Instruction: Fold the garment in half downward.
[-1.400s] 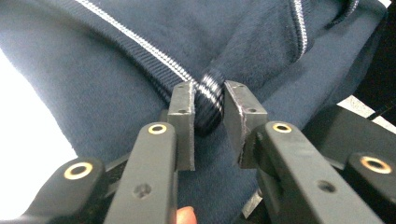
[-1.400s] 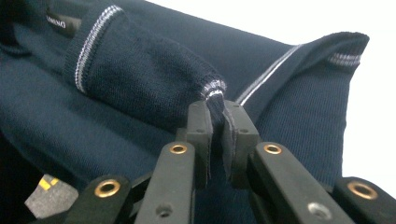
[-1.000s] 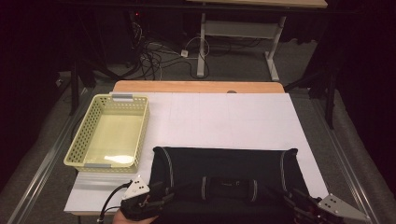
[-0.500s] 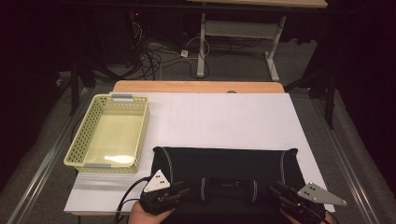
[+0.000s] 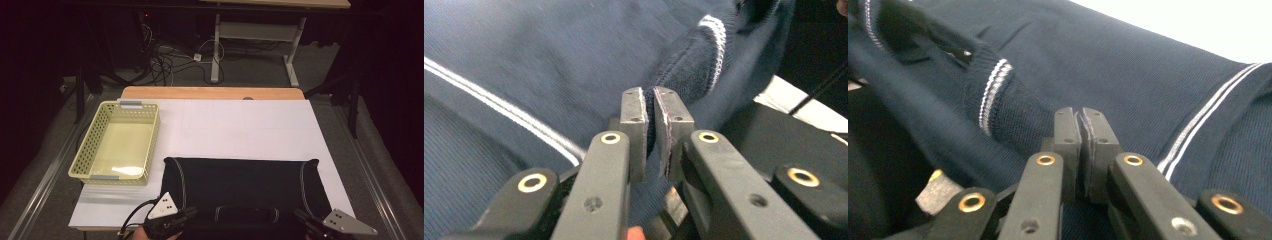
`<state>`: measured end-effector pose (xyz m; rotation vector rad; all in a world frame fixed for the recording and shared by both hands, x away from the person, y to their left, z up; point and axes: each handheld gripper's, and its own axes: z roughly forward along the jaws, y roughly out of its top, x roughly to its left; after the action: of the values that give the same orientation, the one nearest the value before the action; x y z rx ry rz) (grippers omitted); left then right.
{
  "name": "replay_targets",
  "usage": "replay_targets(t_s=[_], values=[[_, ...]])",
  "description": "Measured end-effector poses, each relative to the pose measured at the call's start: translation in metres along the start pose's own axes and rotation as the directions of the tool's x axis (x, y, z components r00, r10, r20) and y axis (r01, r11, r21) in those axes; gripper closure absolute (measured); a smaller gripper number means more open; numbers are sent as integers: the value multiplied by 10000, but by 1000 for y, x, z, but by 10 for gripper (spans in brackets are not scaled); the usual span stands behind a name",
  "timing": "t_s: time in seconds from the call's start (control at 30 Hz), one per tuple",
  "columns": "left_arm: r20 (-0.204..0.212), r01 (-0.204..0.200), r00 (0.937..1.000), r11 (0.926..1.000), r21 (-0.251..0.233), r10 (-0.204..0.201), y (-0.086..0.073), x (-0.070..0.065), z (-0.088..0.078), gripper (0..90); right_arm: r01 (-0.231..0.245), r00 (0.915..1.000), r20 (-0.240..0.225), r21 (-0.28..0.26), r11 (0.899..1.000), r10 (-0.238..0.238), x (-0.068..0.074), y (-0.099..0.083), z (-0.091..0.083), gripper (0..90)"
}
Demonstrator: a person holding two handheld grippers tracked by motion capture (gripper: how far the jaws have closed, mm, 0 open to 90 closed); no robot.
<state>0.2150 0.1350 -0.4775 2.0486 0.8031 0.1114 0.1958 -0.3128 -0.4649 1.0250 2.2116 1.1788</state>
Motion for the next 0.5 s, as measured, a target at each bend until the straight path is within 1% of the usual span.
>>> replay_targets(t_s=[0.1, 0.2, 0.27, 0.3, 0.37, 0.43, 0.5], values=[[1, -117, 9999, 9996, 271, 117, -7, -6, -2, 812, 92, 9999, -100, 36, 10000, -91, 3, -4, -7, 873], [24, -155, 9999, 9992, 381, 155, -11, -11, -4, 809, 103, 9999, -131, 68, 9999, -102, 6, -8, -12, 874], [217, -168, 9996, 9986, 499, 158, -14, -12, -6, 797, 94, 9998, -184, 122, 9999, -92, 7, -11, -13, 873], [280, -133, 9995, 9986, 515, 118, -16, -11, -8, 775, 70, 9997, -247, 161, 9998, -66, 7, -12, -14, 873], [292, -11, 9996, 9988, 491, -4, -19, -9, -11, 745, -32, 9994, -351, 129, 9999, 37, 7, -14, -16, 865], [234, 134, 9996, 9992, 364, -142, -20, -6, -15, 720, -193, 9988, -443, 24, 9998, 194, 6, -14, -18, 816], [213, 239, 9995, 9997, 85, -241, -20, -3, -18, 696, -312, 9985, -449, -133, 9994, 306, 5, -13, -20, 768]])
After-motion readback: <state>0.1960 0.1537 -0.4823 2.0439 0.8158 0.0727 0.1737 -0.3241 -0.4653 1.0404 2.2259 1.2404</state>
